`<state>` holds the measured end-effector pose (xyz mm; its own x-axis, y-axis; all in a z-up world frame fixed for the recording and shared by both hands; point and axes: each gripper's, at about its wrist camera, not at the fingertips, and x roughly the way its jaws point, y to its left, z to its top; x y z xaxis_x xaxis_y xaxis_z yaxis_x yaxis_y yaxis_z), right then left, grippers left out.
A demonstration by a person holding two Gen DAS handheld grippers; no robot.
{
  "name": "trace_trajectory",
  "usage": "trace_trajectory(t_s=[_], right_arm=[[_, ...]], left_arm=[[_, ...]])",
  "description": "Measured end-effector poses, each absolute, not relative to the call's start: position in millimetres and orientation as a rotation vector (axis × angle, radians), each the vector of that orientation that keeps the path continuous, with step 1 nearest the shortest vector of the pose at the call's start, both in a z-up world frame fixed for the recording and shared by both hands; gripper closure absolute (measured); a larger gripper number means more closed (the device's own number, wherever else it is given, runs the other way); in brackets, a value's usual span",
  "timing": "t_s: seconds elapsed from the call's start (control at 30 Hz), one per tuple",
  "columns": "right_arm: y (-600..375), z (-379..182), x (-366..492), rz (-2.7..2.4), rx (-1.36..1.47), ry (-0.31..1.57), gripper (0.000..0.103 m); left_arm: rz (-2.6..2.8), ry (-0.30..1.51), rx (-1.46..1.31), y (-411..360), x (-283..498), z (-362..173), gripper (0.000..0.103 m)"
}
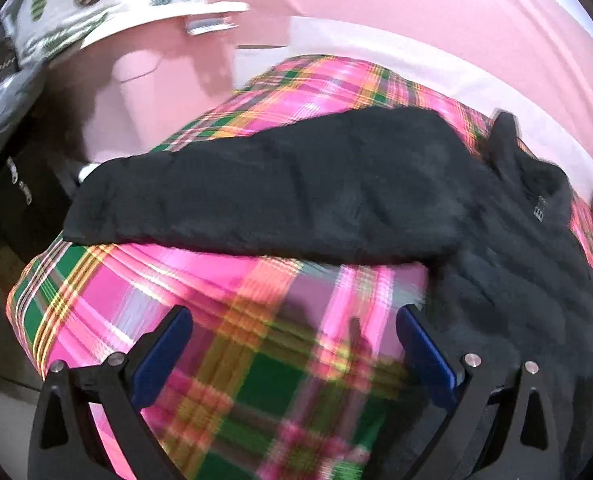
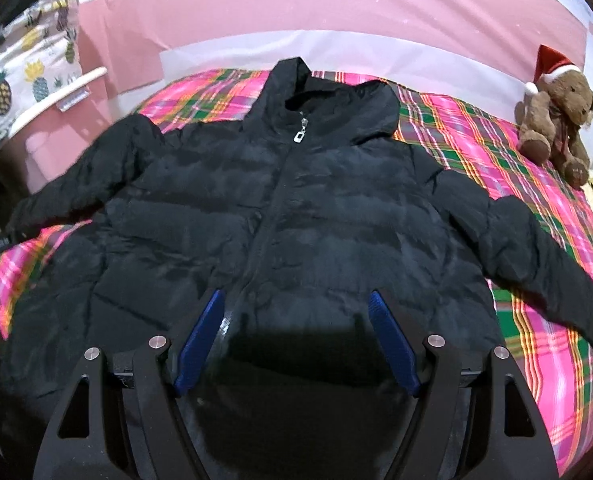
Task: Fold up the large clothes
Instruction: 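Grasp the jacket sleeve with the left tool and fold it across the body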
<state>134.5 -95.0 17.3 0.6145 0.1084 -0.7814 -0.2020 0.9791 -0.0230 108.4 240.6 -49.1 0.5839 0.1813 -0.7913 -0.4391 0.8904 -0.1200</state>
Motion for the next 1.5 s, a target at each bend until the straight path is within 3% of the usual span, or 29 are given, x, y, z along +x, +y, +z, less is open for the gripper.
trace_trajectory(t_s=[0.47,0.53,0.6,0.63,0.7,0.8,1.27,1.5], right_arm=[[-101,-20,190,0.100,-0.167,0.948,0.029],[-106,-24,194,0.086,-0.166,0.957,0.029],[-110,-27,196,0.078,-0.159,0.963,0.029],[-111,-27,196,0.074,-0.157,0.964,0.029],[-117,-29,196,0.064,-0.147,0.968,0.029],[-125,-29,194,0.063,-0.134,0.970,0.029],[-162,-2,159,0.072,-0.068,0.898,0.029],[-186,7,144,0.051,-0.033,0.874,0.029]], left_arm=[[0.525,0.819,-0.458,331,148,-93,0.003],[0.539,0.807,-0.452,336,152,-93,0.009],[0.532,0.797,-0.446,337,157,-92,0.030],[0.527,0.795,-0.442,337,158,-89,0.036],[0.478,0.787,-0.444,335,161,-84,0.071],[0.473,0.788,-0.402,325,165,-67,0.082],[0.180,0.574,-0.303,228,161,92,0.083],[-0.074,0.605,-0.228,121,209,106,0.083]])
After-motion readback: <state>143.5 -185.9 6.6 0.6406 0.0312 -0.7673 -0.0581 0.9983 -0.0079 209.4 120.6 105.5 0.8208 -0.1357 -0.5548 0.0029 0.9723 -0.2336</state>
